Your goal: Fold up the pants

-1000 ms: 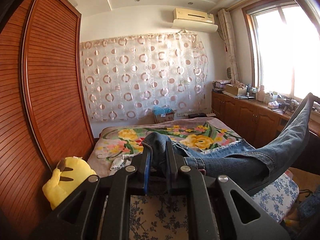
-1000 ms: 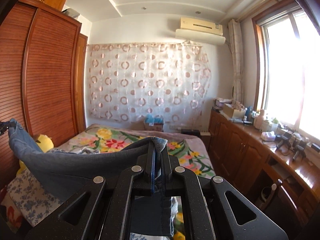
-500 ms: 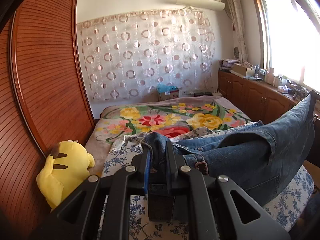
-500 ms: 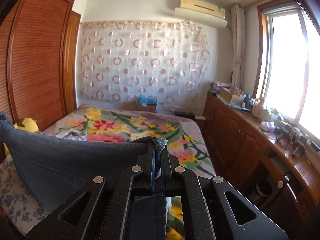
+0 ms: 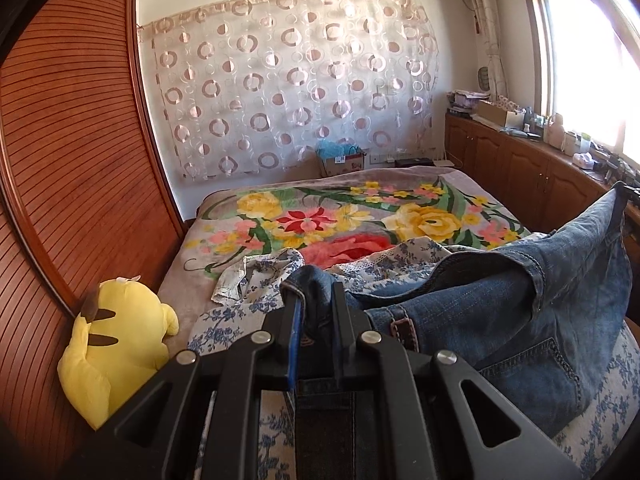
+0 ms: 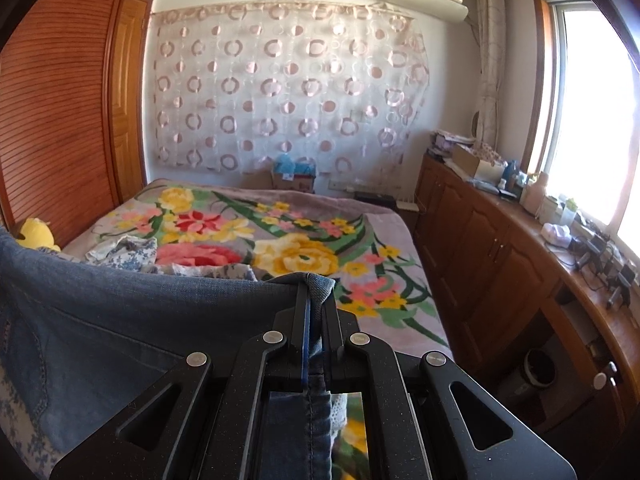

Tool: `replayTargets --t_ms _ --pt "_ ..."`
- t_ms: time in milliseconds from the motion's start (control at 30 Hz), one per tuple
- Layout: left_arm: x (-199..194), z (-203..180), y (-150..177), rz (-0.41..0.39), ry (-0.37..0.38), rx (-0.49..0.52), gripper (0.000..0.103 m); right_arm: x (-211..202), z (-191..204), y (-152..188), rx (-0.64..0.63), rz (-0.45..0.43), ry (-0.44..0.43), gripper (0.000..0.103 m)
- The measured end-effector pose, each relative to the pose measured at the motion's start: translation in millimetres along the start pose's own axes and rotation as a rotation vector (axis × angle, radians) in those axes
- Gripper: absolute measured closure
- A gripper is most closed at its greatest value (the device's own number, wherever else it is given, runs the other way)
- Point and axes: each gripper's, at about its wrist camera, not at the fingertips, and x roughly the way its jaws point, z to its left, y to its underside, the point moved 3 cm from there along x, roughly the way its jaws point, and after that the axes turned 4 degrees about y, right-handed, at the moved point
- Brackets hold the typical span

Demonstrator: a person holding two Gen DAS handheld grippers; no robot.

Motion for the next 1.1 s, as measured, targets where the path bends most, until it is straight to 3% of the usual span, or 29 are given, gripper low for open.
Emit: replayTargets --t_ms 367,667,733,833,867,933,1000,1100 --pt "77.2 2.2 10.6 0.122 -0.003 0.005 0.091 100.0 10.9 20.6 -0.017 0.109 -0.018 0.101" --pt "99.1 7.4 18.3 0.171 0.021 -0.033 0.085 144.7 21.2 34.8 -0.035 0.178 -0.025 0.101" --pt "98.8 8.6 16.0 0.172 0.029 -0.041 0.081 148.4 20.0 36.7 -0.024 0.192 -0.023 0.101" --pt "92.7 9.6 16.0 0.167 0.041 -0.033 0.076 146.2 17.8 35.9 -0.012 0.197 -0.018 0.091" --pt "89.5 9.3 15.8 0.166 0.048 -0.032 0.072 145.7 17.7 34.3 -0.009 0.195 -0.013 0.082" --pt "85.8 10.9 15.1 0.171 0.062 -0.031 0.063 141.6 14.3 31.5 0.013 0.184 -0.014 0.073" --pt "81.1 11.9 13.6 0.162 0.052 -0.017 0.043 137.8 11.4 28.0 0.035 0.179 -0.017 0.066" --pt "75.8 14.9 13.1 0.155 0.056 -0.023 0.038 132.5 15.8 25.6 0.027 0.173 -0.034 0.065"
